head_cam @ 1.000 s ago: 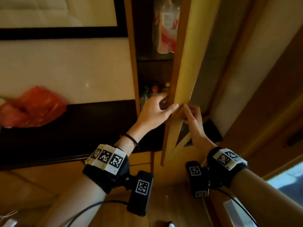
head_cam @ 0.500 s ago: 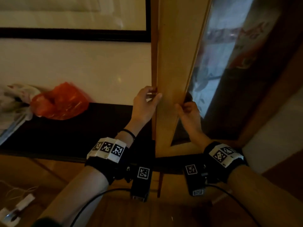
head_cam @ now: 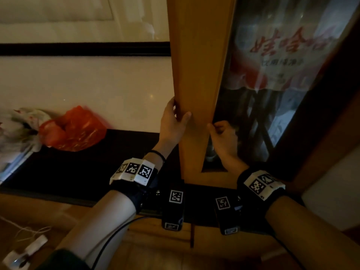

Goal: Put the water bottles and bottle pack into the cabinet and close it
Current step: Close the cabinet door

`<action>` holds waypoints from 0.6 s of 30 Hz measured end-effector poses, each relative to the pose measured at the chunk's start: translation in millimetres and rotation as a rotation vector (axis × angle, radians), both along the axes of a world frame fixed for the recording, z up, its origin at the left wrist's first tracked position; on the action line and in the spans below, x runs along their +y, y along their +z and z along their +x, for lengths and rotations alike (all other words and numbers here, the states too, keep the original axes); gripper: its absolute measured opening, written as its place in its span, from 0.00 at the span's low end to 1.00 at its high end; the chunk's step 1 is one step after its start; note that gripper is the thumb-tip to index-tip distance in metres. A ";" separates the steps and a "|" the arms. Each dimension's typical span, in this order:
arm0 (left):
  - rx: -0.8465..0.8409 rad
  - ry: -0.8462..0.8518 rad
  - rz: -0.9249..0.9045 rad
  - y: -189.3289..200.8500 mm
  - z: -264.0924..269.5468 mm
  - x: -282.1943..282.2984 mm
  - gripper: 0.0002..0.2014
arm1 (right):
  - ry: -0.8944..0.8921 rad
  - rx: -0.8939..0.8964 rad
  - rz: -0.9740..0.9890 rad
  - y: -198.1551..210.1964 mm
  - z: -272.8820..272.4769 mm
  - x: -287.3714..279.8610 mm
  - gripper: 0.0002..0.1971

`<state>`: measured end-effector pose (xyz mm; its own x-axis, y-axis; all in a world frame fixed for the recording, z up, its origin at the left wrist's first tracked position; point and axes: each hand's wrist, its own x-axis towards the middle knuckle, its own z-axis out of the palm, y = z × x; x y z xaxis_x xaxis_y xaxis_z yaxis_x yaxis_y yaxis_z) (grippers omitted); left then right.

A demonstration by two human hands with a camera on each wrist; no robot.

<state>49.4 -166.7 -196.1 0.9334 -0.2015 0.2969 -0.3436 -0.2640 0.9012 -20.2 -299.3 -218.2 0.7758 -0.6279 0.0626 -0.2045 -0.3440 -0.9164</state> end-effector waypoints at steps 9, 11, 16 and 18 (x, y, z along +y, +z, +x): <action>-0.062 -0.037 -0.019 -9.6 11.4 3.4 0.33 | -0.062 -0.013 -0.150 -6.6 2.9 6.3 0.16; -0.046 -0.042 -0.013 -8.7 12.4 4.7 0.33 | -0.060 0.013 -0.130 -4.2 2.7 7.3 0.17; 0.067 -0.112 -0.011 1.3 11.1 13.3 0.28 | -0.102 0.056 -0.097 -2.6 3.6 12.6 0.16; 0.127 -0.202 0.014 4.7 13.6 22.2 0.28 | -0.142 0.054 -0.072 -0.8 1.7 19.6 0.15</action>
